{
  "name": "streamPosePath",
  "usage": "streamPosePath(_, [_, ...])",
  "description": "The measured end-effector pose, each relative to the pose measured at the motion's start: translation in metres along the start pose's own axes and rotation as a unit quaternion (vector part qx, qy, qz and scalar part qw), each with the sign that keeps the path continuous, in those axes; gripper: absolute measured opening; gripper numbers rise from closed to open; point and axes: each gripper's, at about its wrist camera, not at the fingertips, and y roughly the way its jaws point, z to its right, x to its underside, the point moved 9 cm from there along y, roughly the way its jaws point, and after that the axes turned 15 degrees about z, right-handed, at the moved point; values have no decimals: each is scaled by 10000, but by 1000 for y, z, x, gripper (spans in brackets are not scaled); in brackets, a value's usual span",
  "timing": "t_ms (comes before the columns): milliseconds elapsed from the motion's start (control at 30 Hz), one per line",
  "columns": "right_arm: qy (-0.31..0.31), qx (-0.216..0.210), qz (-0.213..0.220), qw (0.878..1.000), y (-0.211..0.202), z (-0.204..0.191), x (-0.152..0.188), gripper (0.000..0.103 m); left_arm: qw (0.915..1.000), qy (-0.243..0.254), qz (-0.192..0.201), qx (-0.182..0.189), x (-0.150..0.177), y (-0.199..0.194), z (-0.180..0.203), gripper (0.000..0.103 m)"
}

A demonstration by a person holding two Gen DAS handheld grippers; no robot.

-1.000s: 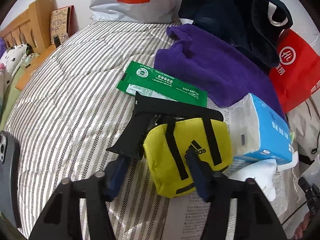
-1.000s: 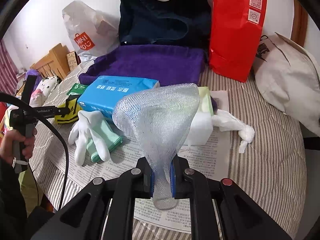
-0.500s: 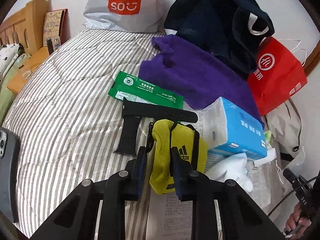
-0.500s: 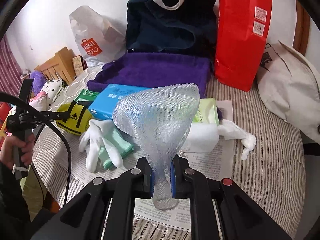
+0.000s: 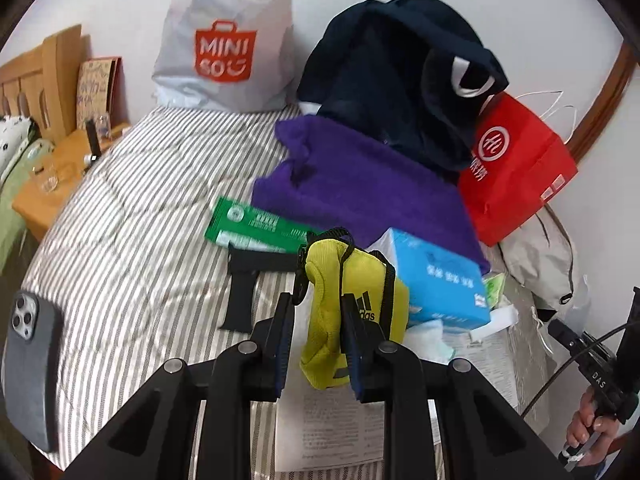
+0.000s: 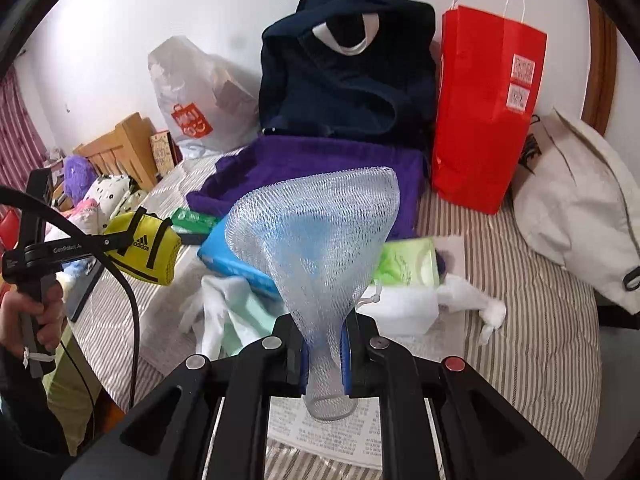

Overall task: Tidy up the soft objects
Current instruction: 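Lower mesh bag onto purple towel, open right tool while left tool carries pouch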

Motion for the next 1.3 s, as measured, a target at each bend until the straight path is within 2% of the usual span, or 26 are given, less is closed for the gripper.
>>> streamPosePath(333, [235,201,43,9995,23,12,-28,12,9991,325,245,101,-47,17,22,23])
streamPosePath(633, [331,254,76,9991,58,25,-54,12,9981,477,283,249,-81,58,40,23])
streamPosePath(900, [421,339,-45,9985,101,37,-72,12,9976,616,159,272,-95,96,55,23])
streamPosePath(1133, [521,448,-218,9974,139,48,-80,12,9976,690,39,110,-108,134,58,23])
streamPosePath(1300, [549,600,-498,9954,179,59,-79,12,9979,634,-103,58,-115,157,53,23])
